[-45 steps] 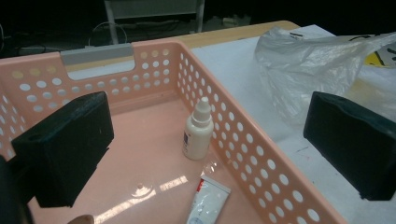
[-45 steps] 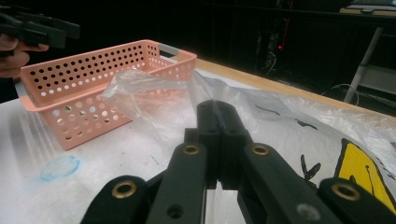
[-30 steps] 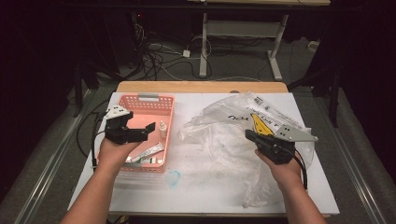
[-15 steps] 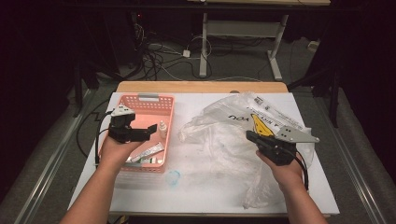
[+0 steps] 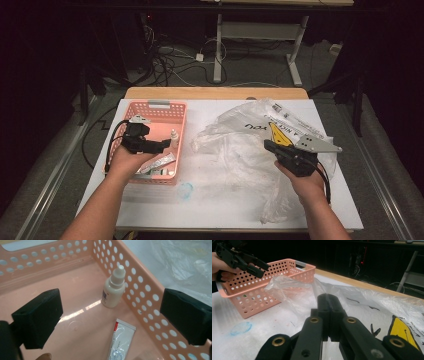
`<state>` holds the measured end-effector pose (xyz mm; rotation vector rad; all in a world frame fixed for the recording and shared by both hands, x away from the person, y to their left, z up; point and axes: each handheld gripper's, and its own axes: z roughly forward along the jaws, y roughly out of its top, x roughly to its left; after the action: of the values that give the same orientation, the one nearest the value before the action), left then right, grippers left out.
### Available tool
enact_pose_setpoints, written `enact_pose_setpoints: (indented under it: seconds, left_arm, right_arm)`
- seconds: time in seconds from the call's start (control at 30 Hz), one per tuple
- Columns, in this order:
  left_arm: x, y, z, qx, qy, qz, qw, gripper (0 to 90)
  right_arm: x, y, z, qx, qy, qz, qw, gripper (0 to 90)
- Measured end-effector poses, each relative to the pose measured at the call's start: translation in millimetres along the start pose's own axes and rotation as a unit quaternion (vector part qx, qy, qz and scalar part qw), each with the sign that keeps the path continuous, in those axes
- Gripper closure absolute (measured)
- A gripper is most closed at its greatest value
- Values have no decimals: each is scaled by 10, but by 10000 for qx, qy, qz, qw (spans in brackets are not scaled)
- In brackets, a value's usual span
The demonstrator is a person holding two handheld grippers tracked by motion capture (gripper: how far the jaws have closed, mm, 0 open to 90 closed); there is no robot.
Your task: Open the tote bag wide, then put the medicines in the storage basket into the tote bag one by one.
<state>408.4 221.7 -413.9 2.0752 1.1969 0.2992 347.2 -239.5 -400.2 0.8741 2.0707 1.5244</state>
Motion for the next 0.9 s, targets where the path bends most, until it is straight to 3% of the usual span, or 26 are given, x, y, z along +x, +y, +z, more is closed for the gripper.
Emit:
enact_pose_setpoints:
  seconds: [0.13, 0.33, 0.5, 0.67, 0.9]
  left_arm:
    - [-7, 32, 52, 386, -43, 153, 9991, 102]
    - [11, 81, 151, 1062, -248, 339, 9935, 154]
    - [24, 85, 257, 1587, -309, 476, 9857, 199]
    - [1, 69, 310, 1846, -261, 653, 9803, 270]
    - [-53, 75, 365, 2427, -229, 921, 9654, 293]
  right_arm:
    - [-3, 1, -5, -5, 9, -5, 10000, 900]
    - [-11, 21, -1, -40, 10, 23, 10000, 900]
    - [-28, 32, -1, -70, -7, 53, 10000, 900]
    - [-33, 31, -14, -60, -9, 18, 10000, 900]
    - [-7, 35, -32, -71, 12, 18, 10000, 900]
